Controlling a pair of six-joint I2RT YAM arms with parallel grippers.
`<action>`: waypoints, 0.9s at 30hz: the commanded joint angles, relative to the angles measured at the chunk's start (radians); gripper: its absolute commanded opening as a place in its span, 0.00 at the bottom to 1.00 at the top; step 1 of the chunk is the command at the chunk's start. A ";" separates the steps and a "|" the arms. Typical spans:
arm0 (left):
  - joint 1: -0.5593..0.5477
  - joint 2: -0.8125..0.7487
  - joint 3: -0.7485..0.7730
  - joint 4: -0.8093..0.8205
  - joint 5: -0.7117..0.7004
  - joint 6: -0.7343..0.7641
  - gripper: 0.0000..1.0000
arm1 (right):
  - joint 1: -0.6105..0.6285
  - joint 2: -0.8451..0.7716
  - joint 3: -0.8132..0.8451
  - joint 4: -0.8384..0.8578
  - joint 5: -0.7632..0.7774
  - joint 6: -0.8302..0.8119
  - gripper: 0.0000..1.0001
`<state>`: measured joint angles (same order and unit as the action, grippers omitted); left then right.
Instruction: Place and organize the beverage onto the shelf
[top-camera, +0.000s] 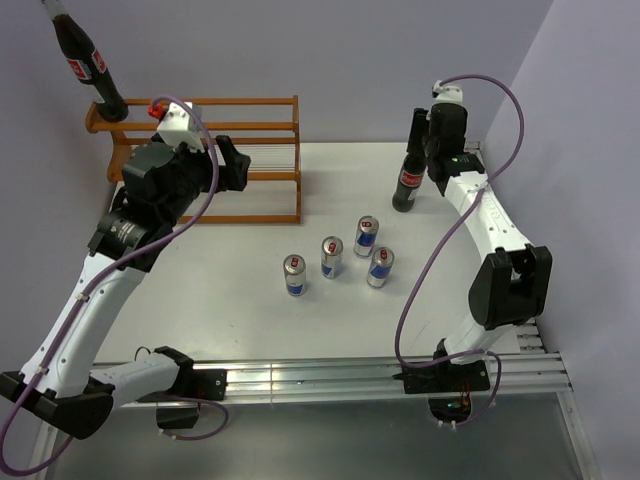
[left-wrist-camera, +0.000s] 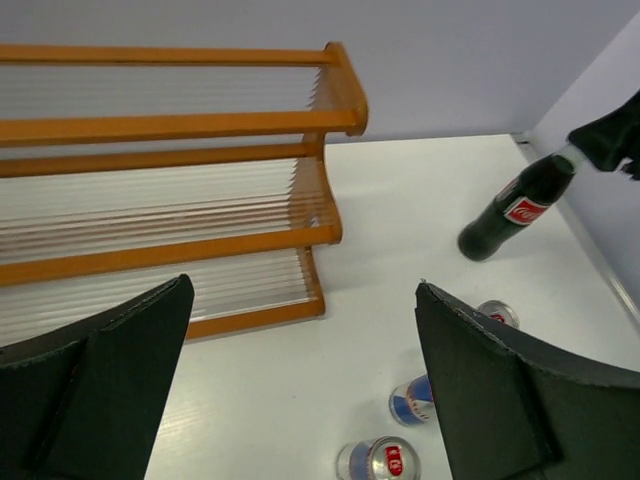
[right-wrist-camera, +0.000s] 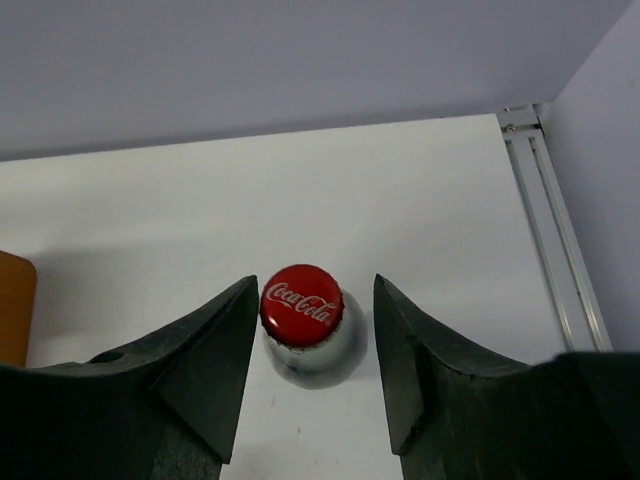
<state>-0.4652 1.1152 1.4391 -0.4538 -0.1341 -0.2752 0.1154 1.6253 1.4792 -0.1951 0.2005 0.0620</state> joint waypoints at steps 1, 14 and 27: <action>-0.007 -0.044 -0.035 -0.003 -0.073 0.053 0.99 | 0.004 0.015 0.044 0.086 -0.024 -0.044 0.56; -0.006 -0.035 -0.034 0.061 -0.035 0.016 1.00 | 0.072 -0.038 0.059 0.138 -0.032 -0.119 0.00; -0.010 0.063 -0.086 0.377 0.125 0.106 1.00 | 0.222 -0.016 0.421 -0.133 0.056 -0.185 0.00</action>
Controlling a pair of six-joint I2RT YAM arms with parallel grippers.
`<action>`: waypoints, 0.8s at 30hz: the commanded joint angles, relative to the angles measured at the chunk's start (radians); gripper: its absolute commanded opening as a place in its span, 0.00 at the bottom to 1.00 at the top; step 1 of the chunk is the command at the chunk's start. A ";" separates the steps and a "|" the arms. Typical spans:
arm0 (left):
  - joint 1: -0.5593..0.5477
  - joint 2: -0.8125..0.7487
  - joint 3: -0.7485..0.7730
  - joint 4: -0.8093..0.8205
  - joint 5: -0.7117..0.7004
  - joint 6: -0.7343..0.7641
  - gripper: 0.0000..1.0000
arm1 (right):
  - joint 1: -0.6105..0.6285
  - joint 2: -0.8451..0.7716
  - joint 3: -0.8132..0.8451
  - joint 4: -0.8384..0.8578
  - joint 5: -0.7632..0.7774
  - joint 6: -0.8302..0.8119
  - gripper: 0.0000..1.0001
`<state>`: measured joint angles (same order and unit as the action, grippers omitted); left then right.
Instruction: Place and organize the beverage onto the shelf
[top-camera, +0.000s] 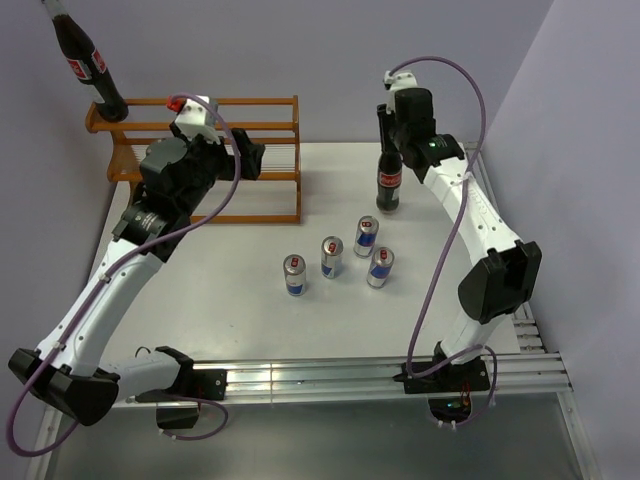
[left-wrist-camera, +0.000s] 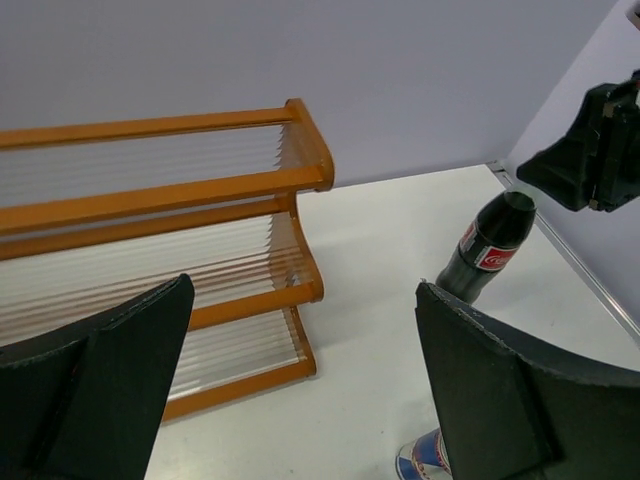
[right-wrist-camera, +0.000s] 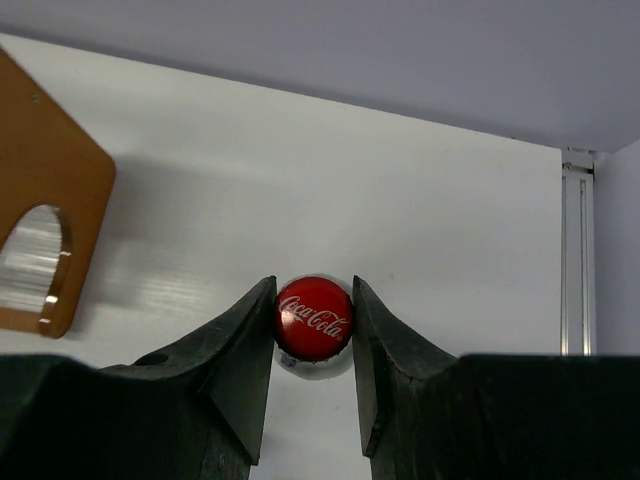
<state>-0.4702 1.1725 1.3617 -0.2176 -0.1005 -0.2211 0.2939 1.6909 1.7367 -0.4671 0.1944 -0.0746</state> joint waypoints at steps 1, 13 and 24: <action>-0.005 0.013 -0.012 0.170 0.110 0.063 1.00 | 0.069 -0.088 0.179 0.127 0.068 -0.051 0.00; -0.013 0.044 -0.085 0.300 0.413 0.177 1.00 | 0.329 -0.082 0.497 -0.113 0.160 -0.022 0.00; -0.080 0.052 -0.191 0.328 0.504 0.247 0.99 | 0.511 -0.138 0.544 -0.194 0.146 -0.016 0.00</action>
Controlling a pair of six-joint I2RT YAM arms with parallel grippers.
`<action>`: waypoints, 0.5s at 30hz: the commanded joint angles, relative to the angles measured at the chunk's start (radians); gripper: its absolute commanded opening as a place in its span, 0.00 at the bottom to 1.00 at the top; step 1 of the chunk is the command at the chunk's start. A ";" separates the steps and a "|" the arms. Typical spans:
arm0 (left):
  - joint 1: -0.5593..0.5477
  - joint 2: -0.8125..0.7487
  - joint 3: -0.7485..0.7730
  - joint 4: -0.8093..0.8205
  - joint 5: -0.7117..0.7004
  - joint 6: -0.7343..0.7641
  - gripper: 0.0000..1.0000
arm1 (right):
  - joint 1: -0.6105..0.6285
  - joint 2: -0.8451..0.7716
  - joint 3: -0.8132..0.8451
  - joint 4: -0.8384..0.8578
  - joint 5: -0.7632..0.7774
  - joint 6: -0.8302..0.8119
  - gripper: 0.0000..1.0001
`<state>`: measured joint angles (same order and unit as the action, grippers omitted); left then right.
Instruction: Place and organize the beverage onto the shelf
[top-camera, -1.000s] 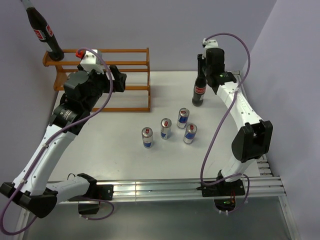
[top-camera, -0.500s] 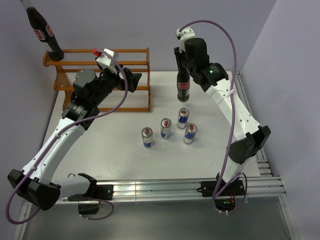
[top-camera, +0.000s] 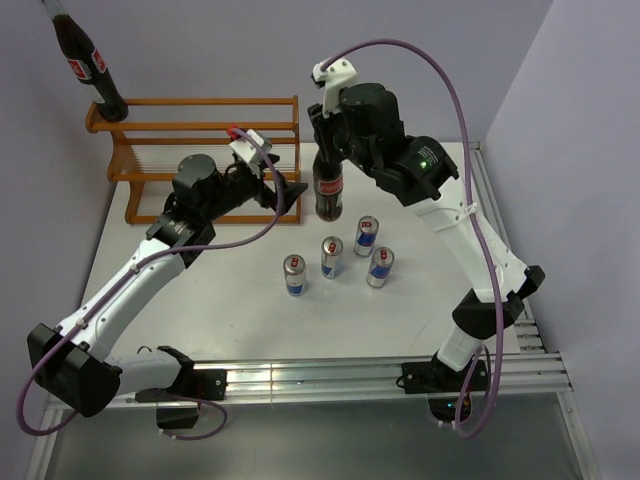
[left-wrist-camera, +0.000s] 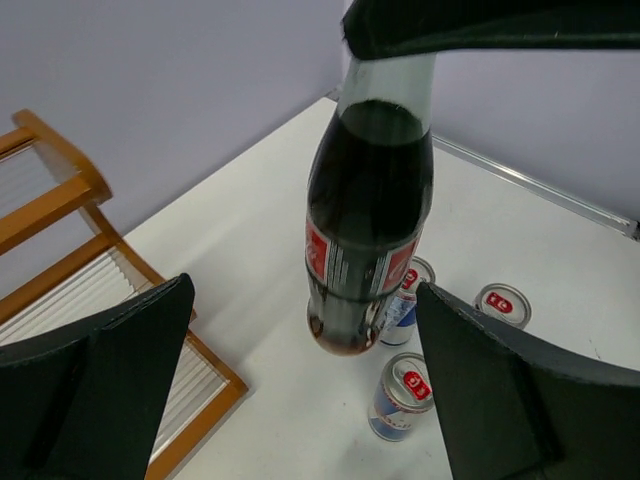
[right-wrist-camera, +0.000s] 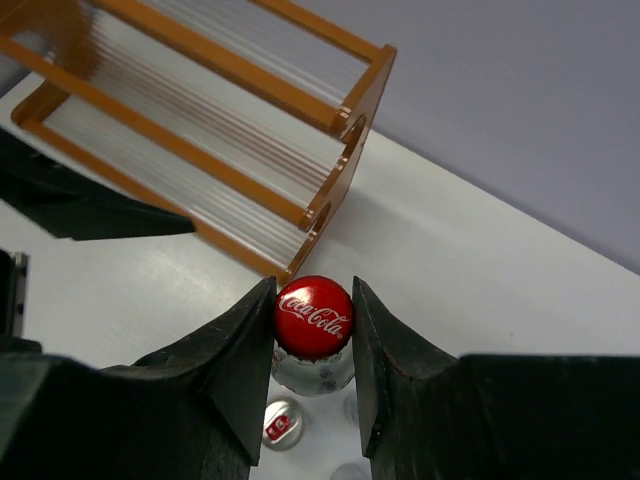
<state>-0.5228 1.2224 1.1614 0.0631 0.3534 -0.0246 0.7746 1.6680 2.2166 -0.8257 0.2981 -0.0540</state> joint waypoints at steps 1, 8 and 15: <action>-0.034 0.005 0.008 0.043 0.056 0.052 1.00 | 0.055 -0.131 0.052 0.169 0.044 -0.044 0.00; -0.082 0.025 -0.009 0.041 0.076 0.054 0.99 | 0.132 -0.149 0.015 0.168 0.042 -0.044 0.00; -0.102 0.038 -0.012 0.026 0.039 0.060 0.98 | 0.181 -0.165 -0.005 0.197 0.036 -0.035 0.00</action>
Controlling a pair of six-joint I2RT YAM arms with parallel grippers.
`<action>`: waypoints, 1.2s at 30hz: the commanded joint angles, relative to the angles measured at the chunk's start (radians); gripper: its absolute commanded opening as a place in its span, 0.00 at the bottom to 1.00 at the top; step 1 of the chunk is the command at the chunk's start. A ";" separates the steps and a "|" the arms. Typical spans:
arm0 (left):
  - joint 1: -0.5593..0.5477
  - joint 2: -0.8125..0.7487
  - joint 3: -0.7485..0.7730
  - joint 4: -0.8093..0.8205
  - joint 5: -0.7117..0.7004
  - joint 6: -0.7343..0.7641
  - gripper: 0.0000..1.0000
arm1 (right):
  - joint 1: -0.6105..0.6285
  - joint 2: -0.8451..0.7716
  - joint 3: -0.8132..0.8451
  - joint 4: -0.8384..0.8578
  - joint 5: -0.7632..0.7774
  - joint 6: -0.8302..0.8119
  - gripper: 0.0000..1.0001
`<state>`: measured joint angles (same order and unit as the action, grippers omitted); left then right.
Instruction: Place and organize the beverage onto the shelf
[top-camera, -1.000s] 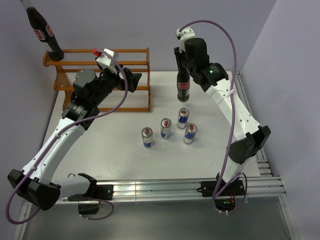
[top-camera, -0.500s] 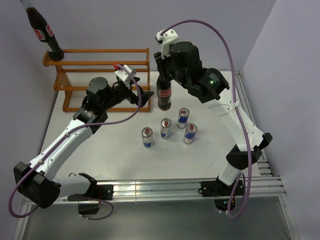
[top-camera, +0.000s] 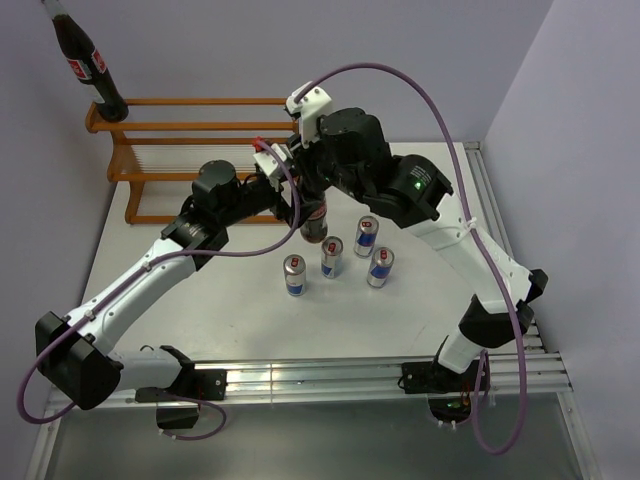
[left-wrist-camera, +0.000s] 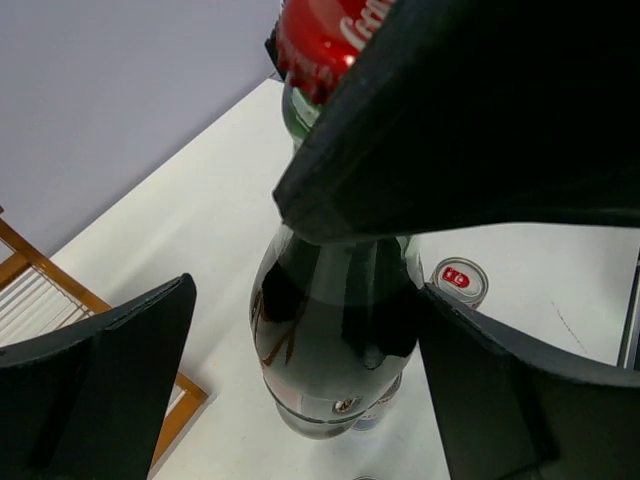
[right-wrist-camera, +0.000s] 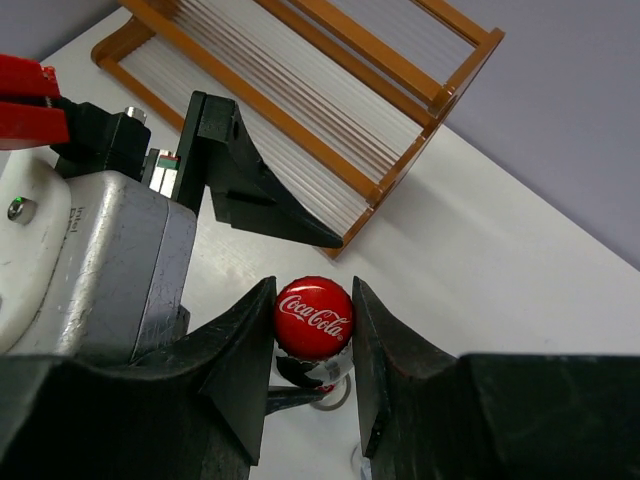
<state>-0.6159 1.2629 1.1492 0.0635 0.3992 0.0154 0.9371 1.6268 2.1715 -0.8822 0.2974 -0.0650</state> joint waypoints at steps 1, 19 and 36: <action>-0.008 -0.002 0.003 0.022 -0.013 0.020 0.96 | 0.023 -0.124 0.040 0.255 0.051 -0.028 0.00; -0.041 -0.036 0.102 0.070 -0.321 -0.060 0.00 | 0.032 -0.157 -0.039 0.380 0.063 0.011 0.22; 0.028 0.000 0.386 -0.002 -0.602 -0.106 0.00 | 0.006 -0.209 -0.107 0.437 0.198 -0.022 0.72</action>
<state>-0.6220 1.3254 1.3682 -0.1818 -0.1341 -0.0528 0.9531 1.4712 2.0888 -0.5053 0.4438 -0.0803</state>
